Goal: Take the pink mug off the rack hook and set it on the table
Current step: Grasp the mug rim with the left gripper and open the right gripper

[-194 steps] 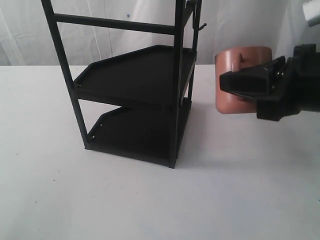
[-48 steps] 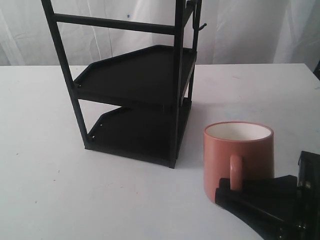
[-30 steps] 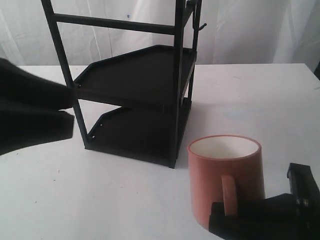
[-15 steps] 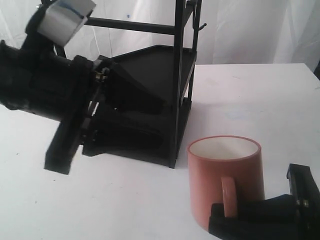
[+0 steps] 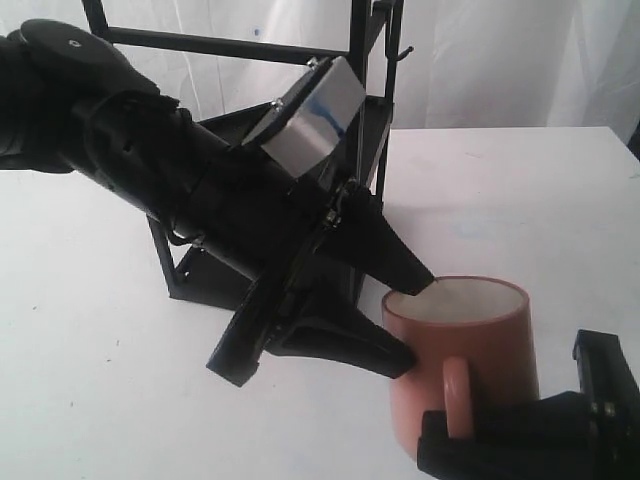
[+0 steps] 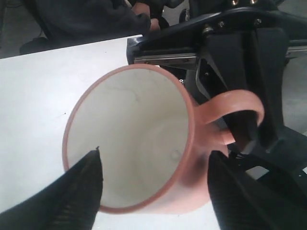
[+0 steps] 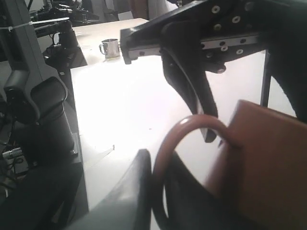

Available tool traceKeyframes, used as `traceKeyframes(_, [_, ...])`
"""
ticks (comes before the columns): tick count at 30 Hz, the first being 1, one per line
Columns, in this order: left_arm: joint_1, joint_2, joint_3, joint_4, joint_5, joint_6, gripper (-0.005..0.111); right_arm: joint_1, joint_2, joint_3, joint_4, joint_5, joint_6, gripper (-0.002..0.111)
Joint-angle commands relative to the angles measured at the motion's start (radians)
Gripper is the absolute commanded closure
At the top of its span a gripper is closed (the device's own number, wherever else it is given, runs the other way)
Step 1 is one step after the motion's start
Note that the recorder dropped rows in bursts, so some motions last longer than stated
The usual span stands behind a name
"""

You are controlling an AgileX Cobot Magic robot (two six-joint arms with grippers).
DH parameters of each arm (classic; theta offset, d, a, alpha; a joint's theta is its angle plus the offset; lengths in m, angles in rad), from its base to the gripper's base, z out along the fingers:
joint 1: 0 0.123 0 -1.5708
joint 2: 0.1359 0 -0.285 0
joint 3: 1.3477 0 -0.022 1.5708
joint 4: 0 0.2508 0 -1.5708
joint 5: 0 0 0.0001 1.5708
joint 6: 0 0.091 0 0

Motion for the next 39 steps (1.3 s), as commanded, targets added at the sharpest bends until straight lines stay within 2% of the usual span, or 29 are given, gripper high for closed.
traceKeyframes(1, [-0.009,0.029,-0.029,0.006,0.057,-0.006,0.044,0.002,0.000,-0.010,0.024,0.015,-0.003,0.108])
traceKeyframes(5, [-0.009,0.040,-0.029,0.023,0.124,-0.004,0.049,0.002,0.000,-0.010,0.022,0.015,-0.003,0.108])
traceKeyframes(11, [-0.009,0.040,-0.087,0.077,0.264,-0.041,0.049,0.002,0.000,-0.010,0.022,0.015,-0.003,0.108])
traceKeyframes(17, [-0.009,0.048,-0.133,0.119,0.264,-0.087,0.049,0.002,0.000,-0.010,0.022,0.015,-0.003,0.108])
traceKeyframes(22, [-0.070,0.113,-0.133,0.171,0.264,-0.061,0.049,0.002,0.000,-0.010,0.022,0.015,-0.003,0.108])
traceKeyframes(24, [-0.084,0.129,-0.133,0.176,0.264,-0.058,0.054,0.002,0.000,-0.010,0.022,0.015,-0.003,0.108])
traceKeyframes(26, [-0.086,0.135,-0.133,0.186,0.253,-0.058,0.066,0.002,0.000,-0.010,0.022,0.015,-0.003,0.108])
traceKeyframes(27, [-0.086,0.135,-0.133,0.186,0.214,-0.058,0.079,0.002,0.000,-0.010,0.022,0.015,-0.003,0.108])
traceKeyframes(28, [-0.086,0.135,-0.133,0.186,0.198,-0.058,0.087,0.002,0.000,-0.010,0.022,0.015,-0.003,0.108])
traceKeyframes(29, [-0.086,0.135,-0.133,0.186,0.175,-0.061,0.103,0.002,0.000,-0.010,0.022,0.015,-0.003,0.108])
traceKeyframes(30, [-0.086,0.135,-0.133,0.186,0.164,-0.061,0.106,0.002,0.000,-0.010,0.022,0.015,-0.003,0.108])
traceKeyframes(39, [-0.086,0.133,-0.133,0.170,0.132,-0.063,0.107,0.002,0.000,-0.010,0.033,0.008,0.015,0.108])
